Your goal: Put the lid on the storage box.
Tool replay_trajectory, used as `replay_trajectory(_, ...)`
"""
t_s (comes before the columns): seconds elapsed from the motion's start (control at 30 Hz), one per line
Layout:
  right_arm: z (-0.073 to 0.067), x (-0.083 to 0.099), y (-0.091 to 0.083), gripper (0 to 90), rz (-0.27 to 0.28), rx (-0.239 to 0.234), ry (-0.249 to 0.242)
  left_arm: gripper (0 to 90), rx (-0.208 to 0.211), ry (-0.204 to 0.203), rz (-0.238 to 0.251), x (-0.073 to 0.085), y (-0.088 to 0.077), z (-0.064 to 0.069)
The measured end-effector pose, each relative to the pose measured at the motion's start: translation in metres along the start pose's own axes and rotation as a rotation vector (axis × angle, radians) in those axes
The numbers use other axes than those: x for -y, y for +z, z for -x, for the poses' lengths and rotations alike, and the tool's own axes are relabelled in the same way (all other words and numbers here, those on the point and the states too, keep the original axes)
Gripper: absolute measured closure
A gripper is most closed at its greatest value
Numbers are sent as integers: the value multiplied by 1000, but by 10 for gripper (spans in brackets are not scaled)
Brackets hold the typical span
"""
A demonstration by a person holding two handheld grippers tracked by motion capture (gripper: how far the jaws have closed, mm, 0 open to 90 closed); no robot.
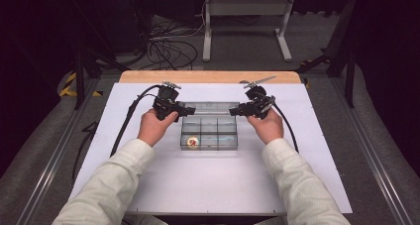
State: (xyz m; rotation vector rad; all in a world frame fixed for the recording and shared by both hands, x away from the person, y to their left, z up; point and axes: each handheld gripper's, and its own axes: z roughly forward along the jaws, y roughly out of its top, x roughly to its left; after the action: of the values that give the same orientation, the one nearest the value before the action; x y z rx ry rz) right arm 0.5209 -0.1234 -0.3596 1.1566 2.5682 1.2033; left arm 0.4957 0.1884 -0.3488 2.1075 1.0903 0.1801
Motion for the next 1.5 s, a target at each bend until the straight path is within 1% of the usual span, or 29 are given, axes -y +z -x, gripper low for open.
replay_trajectory(0.13, -3, 4, -6, 553, 8, 10, -8, 457, 1, 2, 4, 1, -1, 1)
replay_trajectory(0.27, -9, 9, -17, 593, 12, 17, -27, 457, 3, 0, 2, 1, -1, 1)
replay_trajectory(0.33, -14, 11, -25, 632, 16, 20, -43, 457, 2, 0, 2, 1, -1, 1)
replay_trajectory(0.37, -17, 11, -29, 667, 20, 23, -51, 457, 2, 1, 2, 1, -1, 1)
replay_trajectory(0.5, -27, 12, -42, 830, 45, -7, -80, 456, 4, 8, 2, 1, -2, 1)
replay_trajectory(0.6, -34, 10, -48, 896, 55, -16, -99, 453, 3, 10, -6, 1, -2, 2)
replay_trajectory(0.7, -37, 9, -49, 898, 63, -14, -102, 447, 1, 11, -9, 1, -4, 3)
replay_trajectory(0.77, -36, 9, -49, 898, 71, -26, -95, 446, -10, 21, -10, 2, -7, 4)
replay_trajectory(0.93, -35, 9, -49, 898, 74, -34, -91, 435, -6, 25, -12, 3, -14, 3)
replay_trajectory(1.1, -38, 10, -50, 898, 73, -44, -93, 432, -33, 43, -24, 8, -22, 5)
replay_trajectory(1.13, -38, 10, -51, 898, 70, -46, -97, 440, -43, 49, -18, 9, -25, 6)
replay_trajectory(1.17, -39, 10, -51, 898, 69, -46, -99, 454, -35, 44, -26, 11, -27, 6)
replay_trajectory(1.23, -40, 11, -51, 897, 65, -47, -105, 476, -32, 46, -33, 14, -30, 7)
replay_trajectory(1.3, -42, 11, -51, 898, 63, -46, -107, 528, -39, 60, -42, 16, -33, 7)
replay_trajectory(1.4, -44, 13, -52, 898, 61, -49, -112, 631, -34, 78, -52, 19, -39, 10)
replay_trajectory(1.5, -45, 15, -52, 897, 58, -52, -113, 708, -22, 90, -53, 23, -44, 14)
